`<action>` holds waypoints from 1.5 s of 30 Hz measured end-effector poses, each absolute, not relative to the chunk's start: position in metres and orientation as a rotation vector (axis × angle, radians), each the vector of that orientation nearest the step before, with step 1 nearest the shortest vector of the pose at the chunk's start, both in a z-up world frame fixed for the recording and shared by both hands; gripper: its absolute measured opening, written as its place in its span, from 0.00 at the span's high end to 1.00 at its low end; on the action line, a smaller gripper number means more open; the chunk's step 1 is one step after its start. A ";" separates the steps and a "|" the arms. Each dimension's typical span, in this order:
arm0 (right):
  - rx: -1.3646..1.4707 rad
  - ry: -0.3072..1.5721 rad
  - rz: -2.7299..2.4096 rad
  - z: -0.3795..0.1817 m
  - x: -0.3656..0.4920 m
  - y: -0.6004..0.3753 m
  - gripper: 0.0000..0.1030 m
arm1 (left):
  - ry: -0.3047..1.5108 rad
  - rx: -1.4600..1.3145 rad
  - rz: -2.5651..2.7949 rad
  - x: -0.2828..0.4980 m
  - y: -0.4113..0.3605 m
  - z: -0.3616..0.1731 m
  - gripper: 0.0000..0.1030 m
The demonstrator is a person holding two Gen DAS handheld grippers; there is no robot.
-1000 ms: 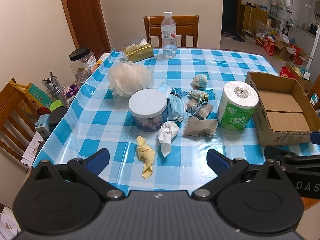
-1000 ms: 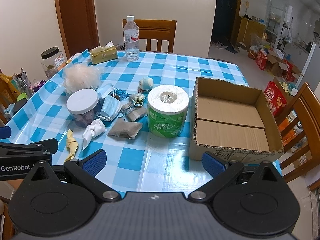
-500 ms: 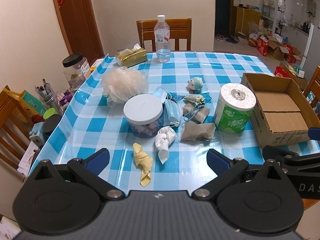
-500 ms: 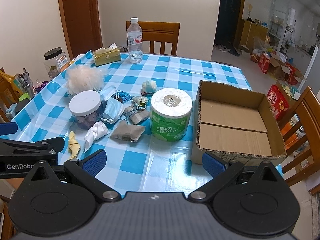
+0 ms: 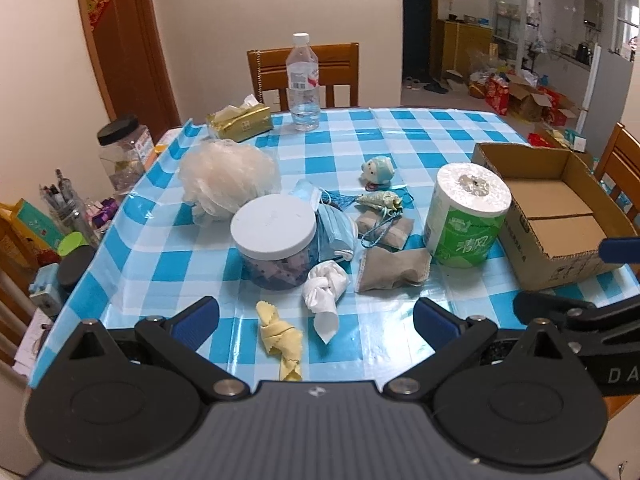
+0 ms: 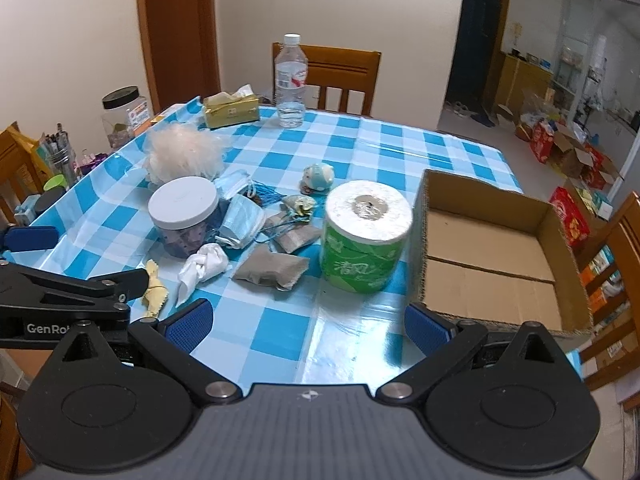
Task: Organize soft objects
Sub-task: 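Lower the left tool onto the yellow cloth and close it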
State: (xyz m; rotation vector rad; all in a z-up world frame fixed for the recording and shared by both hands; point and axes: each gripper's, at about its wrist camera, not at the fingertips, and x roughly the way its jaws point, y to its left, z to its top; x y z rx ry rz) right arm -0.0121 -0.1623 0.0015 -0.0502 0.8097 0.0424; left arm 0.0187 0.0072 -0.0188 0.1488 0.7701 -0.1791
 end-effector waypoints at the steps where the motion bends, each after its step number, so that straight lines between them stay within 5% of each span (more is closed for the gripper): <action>1: -0.051 0.807 0.053 -0.001 -0.011 -0.161 0.00 | 0.771 0.148 -0.187 0.020 0.009 -0.022 0.01; 23: -0.071 0.867 0.051 -0.061 0.025 -0.146 0.00 | 0.853 0.233 -0.318 0.072 0.050 -0.111 0.04; 34: -0.050 0.945 0.038 -0.078 0.031 -0.137 0.00 | 0.919 0.266 -0.409 0.094 0.053 -0.141 0.30; 45: -0.054 0.963 0.048 -0.083 0.042 -0.127 0.00 | 0.929 0.225 -0.437 0.101 0.059 -0.145 0.42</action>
